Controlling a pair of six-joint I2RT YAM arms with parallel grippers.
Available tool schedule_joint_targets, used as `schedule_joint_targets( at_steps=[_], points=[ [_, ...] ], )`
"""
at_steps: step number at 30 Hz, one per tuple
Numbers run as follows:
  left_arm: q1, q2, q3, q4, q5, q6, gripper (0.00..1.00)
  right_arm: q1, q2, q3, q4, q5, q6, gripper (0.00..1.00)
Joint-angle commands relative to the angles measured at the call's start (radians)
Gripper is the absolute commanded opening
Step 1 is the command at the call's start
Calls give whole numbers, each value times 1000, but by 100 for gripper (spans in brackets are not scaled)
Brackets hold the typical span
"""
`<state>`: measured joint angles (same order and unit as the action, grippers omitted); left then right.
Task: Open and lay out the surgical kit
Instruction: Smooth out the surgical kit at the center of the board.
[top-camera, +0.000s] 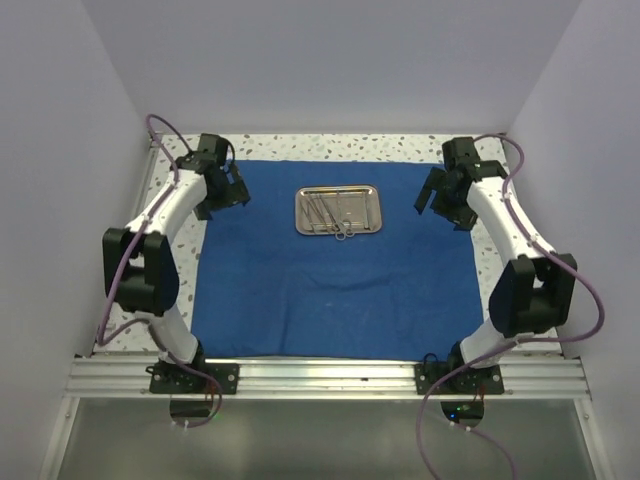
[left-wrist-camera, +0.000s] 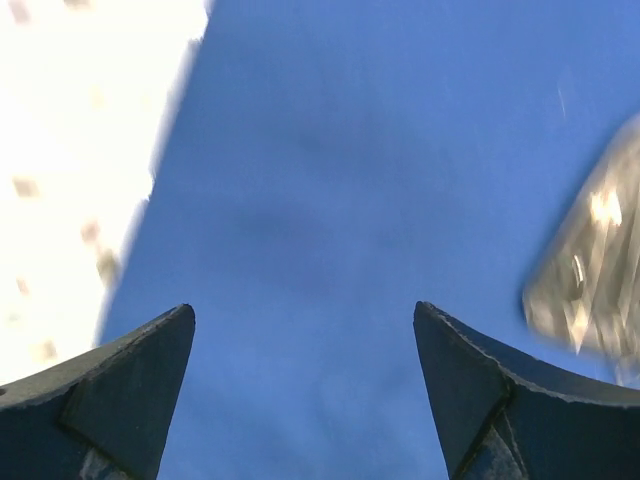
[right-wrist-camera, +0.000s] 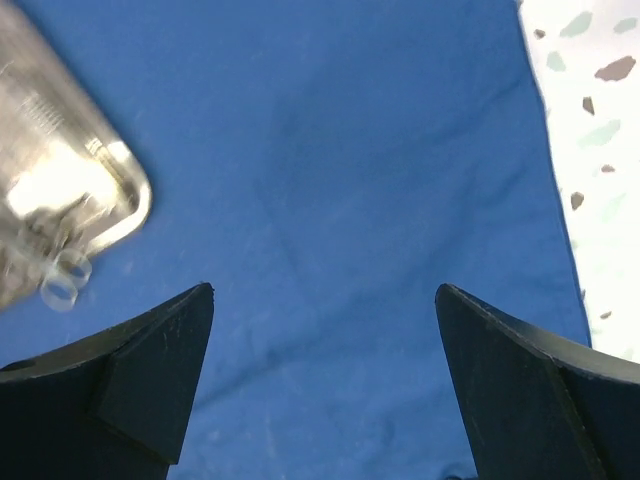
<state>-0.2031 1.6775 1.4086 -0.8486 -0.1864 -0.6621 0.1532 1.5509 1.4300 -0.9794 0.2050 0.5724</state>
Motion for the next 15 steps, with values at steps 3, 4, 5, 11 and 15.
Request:
schedule_joint_targets(
  at_steps=[3, 4, 5, 11, 15],
  points=[
    [149, 253, 177, 233, 68, 225, 91, -150, 124, 38, 166, 6, -20, 98],
    [160, 283, 187, 270, 88, 228, 90, -193, 138, 30, 207, 13, -19, 98],
    [175, 310, 199, 282, 100, 232, 90, -251, 174, 27, 226, 8, -13, 98],
    [179, 453, 299, 312, 145, 257, 89, -354, 314, 111, 315, -9, -40, 97],
    [185, 539, 386, 287, 146, 260, 86, -353, 490, 237, 255, 19, -58, 95]
  ],
)
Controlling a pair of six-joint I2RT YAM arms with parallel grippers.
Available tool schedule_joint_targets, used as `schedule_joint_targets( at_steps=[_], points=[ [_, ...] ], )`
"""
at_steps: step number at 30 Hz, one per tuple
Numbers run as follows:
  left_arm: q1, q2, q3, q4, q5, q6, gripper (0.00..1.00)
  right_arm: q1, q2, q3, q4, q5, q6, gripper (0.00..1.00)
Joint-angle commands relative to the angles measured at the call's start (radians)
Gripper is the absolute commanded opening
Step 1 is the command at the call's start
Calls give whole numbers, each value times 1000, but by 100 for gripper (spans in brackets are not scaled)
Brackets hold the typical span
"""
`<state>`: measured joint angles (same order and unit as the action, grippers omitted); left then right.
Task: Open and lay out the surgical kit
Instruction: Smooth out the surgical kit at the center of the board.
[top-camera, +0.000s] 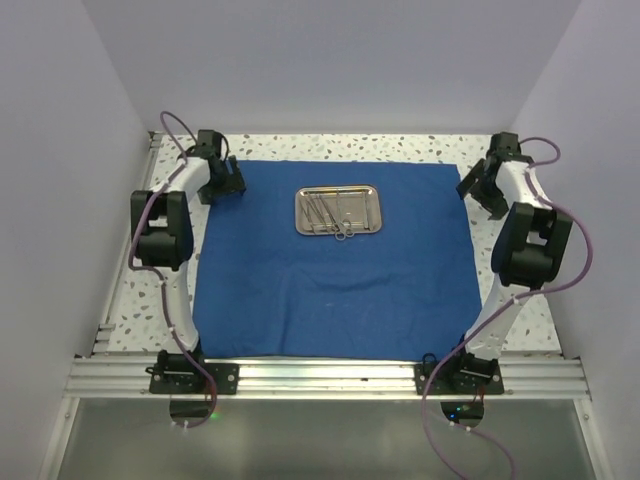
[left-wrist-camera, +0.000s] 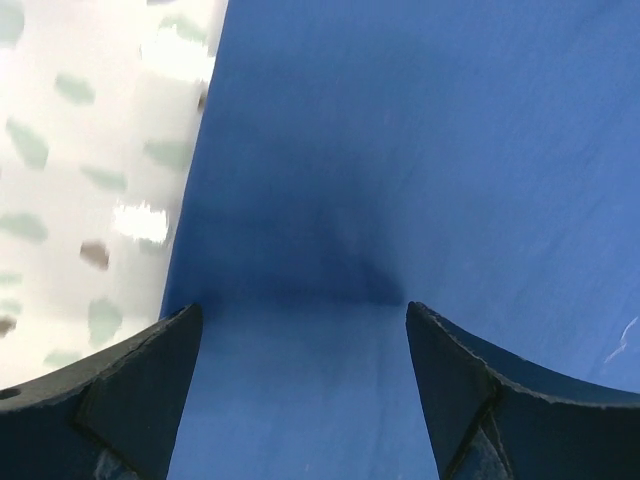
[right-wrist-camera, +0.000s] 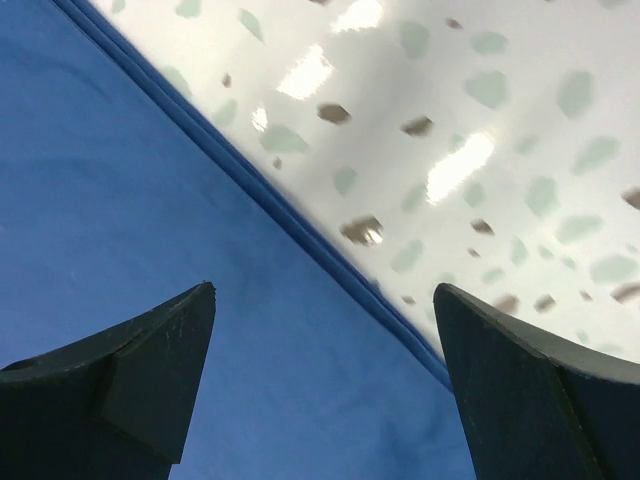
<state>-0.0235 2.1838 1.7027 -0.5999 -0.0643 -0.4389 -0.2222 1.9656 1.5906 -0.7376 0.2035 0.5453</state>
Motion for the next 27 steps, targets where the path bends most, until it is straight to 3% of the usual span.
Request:
schedule_joint_targets(
  at_steps=[1, 7, 9, 13, 14, 16, 27],
  points=[
    [7, 47, 106, 23, 21, 37, 85, 23, 99, 89, 24, 4, -31, 93],
    [13, 119, 190, -14, 17, 31, 66, 24, 190, 91, 93, -84, -13, 83],
    [16, 146, 218, -18, 21, 23, 49, 24, 217, 97, 101, -114, -8, 74],
    [23, 200, 281, -38, 40, 11, 8, 24, 306, 150, 104, -196, -11, 39],
    [23, 218, 310, -41, 40, 6, 2, 27, 317, 160, 106, -200, -13, 20],
    [23, 237, 340, -49, 38, 0, 0, 29, 338, 189, 107, -223, -13, 0],
    [123, 360, 601, -32, 58, -38, 0, 40, 492, 472, 58, -245, 59, 0]
  ],
)
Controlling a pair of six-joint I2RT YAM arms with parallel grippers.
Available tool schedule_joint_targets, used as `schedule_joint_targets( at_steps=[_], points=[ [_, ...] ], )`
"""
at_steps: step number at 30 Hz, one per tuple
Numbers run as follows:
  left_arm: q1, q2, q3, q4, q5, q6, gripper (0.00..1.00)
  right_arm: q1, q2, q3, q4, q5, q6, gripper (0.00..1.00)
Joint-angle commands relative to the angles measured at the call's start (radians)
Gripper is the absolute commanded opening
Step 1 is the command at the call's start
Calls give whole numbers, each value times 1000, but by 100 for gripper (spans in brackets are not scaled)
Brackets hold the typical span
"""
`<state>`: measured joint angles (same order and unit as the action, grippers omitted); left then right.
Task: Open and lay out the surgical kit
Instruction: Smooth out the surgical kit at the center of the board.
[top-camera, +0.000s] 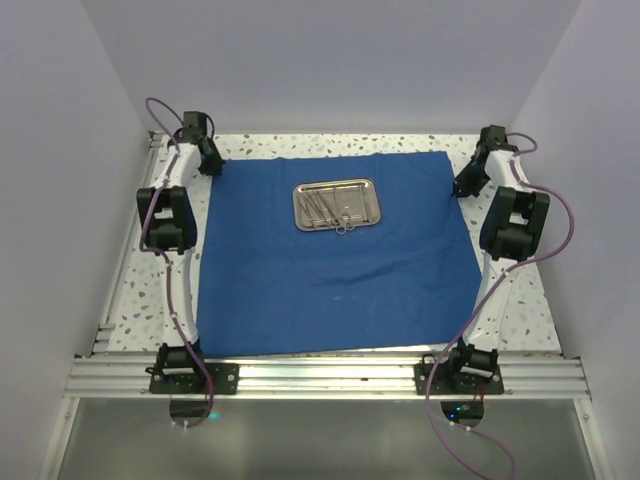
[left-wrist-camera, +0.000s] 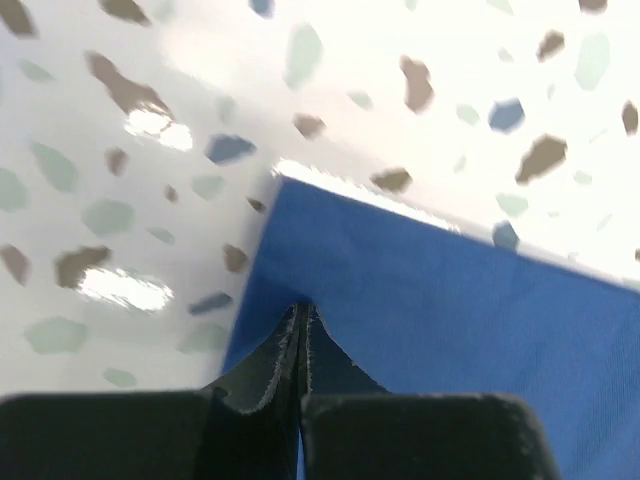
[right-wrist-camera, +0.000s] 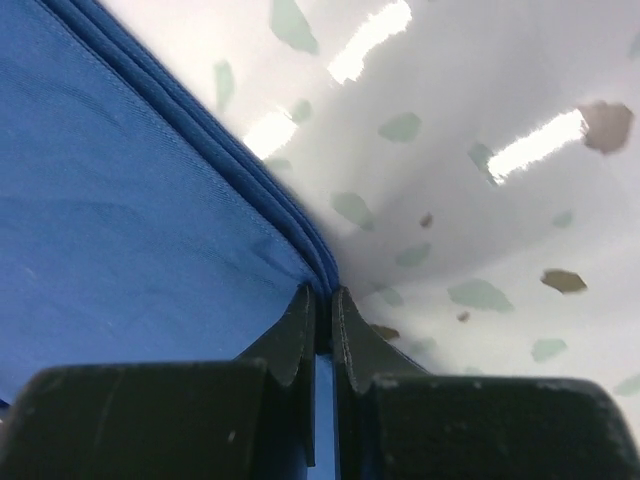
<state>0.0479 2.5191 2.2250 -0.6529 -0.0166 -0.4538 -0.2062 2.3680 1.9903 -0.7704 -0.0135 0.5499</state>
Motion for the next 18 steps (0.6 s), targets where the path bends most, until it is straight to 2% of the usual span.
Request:
schedule_joint_targets(
  at_steps=[1, 4, 5, 7, 8, 9, 10, 11, 12, 14, 17, 18],
  points=[
    [72, 29, 90, 32, 12, -25, 0, 27, 89, 87, 71, 1, 62, 0],
    [99, 61, 157, 50, 56, -25, 0, 27, 65, 87, 14, 64, 85, 0],
    [104, 82, 186, 49, 67, -28, 0, 27, 51, 76, -1, 132, 91, 0],
    [109, 90, 185, 41, 107, -39, 0, 25, 4, 29, -39, 191, 105, 0],
    [107, 78, 148, 36, 121, -45, 0, 22, -12, 9, -44, 214, 102, 3],
    [106, 60, 110, 53, 138, -40, 8, 19, -29, -26, -43, 214, 94, 28],
    [95, 0, 6, 70, 144, -30, 41, 18, -55, -44, -30, 214, 72, 68],
    [87, -35, -49, 106, 132, -20, 56, 16, -70, -70, -26, 222, 62, 80],
    [72, -67, -101, 123, 113, -11, 69, 14, -82, -80, -23, 228, 47, 85],
    [66, -134, -214, 160, 122, -2, 71, 13, -119, -108, -26, 240, 42, 88],
    [63, -161, -295, 182, 176, -16, 64, 13, -176, -158, -40, 238, 38, 88],
    [58, -161, -306, 183, 182, -17, 56, 13, -194, -179, -37, 231, 42, 88]
  ],
)
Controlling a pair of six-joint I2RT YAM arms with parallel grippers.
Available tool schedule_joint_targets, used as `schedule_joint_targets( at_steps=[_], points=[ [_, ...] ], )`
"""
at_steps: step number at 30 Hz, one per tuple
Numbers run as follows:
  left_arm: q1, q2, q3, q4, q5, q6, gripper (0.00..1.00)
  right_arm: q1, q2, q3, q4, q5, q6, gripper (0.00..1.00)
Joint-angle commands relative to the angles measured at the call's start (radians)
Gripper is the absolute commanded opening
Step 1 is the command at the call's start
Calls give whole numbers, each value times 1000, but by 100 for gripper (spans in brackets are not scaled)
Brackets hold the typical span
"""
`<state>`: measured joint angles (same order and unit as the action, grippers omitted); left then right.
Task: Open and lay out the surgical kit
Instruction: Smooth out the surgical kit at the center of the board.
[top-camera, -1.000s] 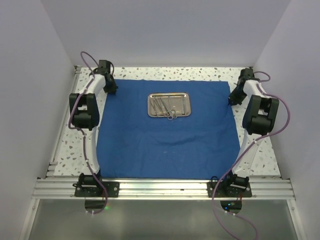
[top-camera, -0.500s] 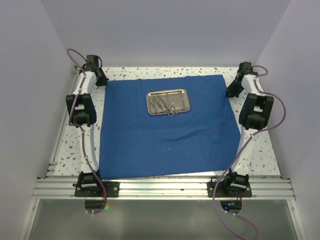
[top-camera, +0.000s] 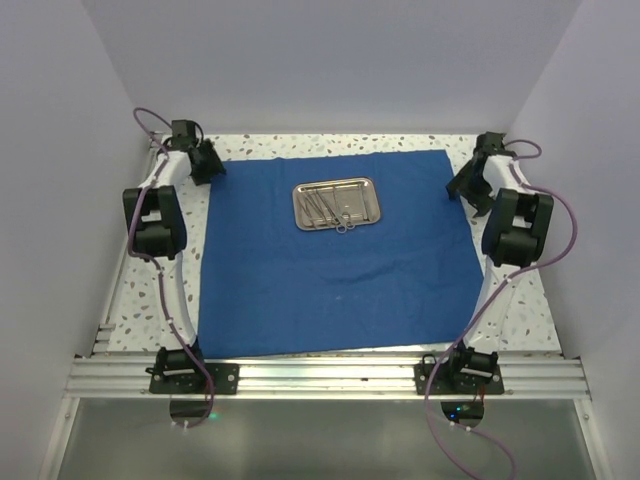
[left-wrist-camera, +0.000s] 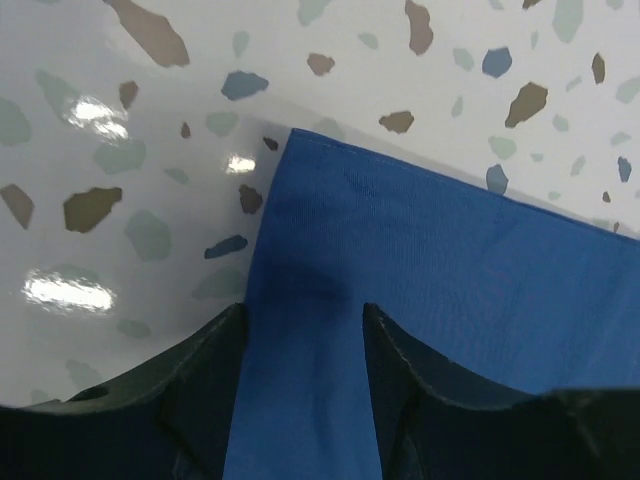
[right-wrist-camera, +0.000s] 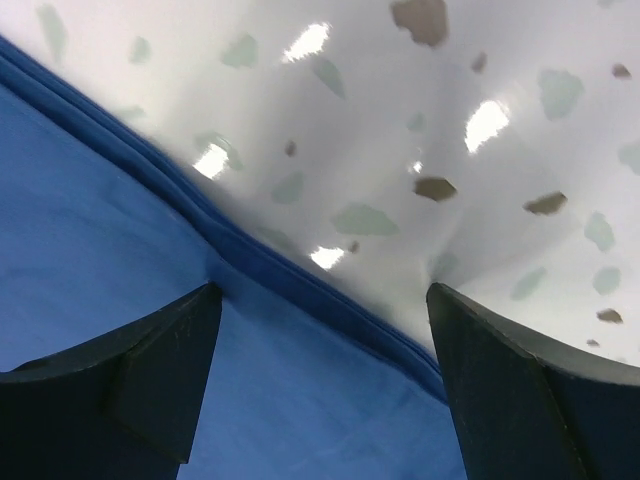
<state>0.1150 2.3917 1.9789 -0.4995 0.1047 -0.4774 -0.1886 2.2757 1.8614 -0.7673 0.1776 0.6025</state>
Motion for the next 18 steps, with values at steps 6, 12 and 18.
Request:
schedule_joint_targets(
  at_steps=[6, 12, 18],
  points=[
    [-46, 18, -83, 13, 49, 3, 10, -5, -247, -191, -29, 16, -26, 87],
    [-46, 141, 47, 16, 14, -29, 0, -6, -376, -297, -27, -4, -23, 86],
    [-18, 251, 343, -71, 6, -56, 0, 17, -450, -350, 12, -147, -21, 82]
  ],
)
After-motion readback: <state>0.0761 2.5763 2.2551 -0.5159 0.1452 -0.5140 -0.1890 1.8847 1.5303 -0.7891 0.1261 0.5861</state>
